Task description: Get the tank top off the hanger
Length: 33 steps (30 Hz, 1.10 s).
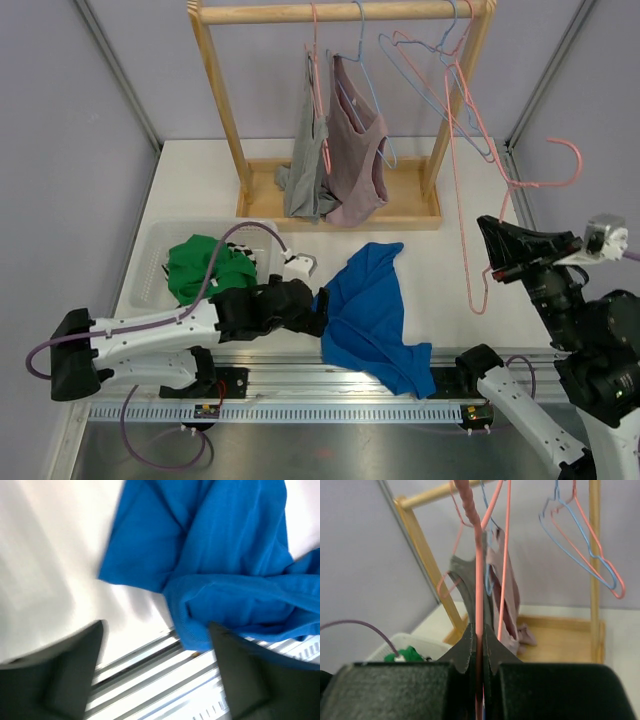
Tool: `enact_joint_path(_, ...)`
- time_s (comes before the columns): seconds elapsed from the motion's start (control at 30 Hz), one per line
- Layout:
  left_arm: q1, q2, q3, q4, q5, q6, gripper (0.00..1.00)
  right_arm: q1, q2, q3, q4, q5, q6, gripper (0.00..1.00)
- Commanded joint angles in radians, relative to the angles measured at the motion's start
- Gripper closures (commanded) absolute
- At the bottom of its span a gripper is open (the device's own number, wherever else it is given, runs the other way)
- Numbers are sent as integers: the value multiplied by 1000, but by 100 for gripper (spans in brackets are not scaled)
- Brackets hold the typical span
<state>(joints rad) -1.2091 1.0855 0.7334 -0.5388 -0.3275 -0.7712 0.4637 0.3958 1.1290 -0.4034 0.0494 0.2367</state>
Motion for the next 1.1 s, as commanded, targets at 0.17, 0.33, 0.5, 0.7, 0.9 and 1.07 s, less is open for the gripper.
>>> enact_joint_path(0.17, -1, -217, 208, -349, -199, -36, 1, 6, 423, 316, -290, 67, -120, 100)
enact_joint_path(0.33, -3, -311, 307, -528, -220, -20, 1, 7, 615, 449, -236, 108, -131, 100)
enact_joint_path(0.5, -3, -386, 356, -630, -254, 19, 1, 6, 833, 619, -227, 145, -186, 100)
enact_joint_path(0.7, -3, -505, 278, -575, -234, 59, 1, -22, 1063, 865, -255, 127, -198, 100)
enact_joint_path(0.9, -3, -575, 239, -530, -199, 75, 1, -109, 1276, 1125, -302, 61, -169, 100)
enact_joint_path(1.07, -3, -599, 215, -507, -179, 70, 1, -186, 1411, 1296, -388, -31, -146, 100)
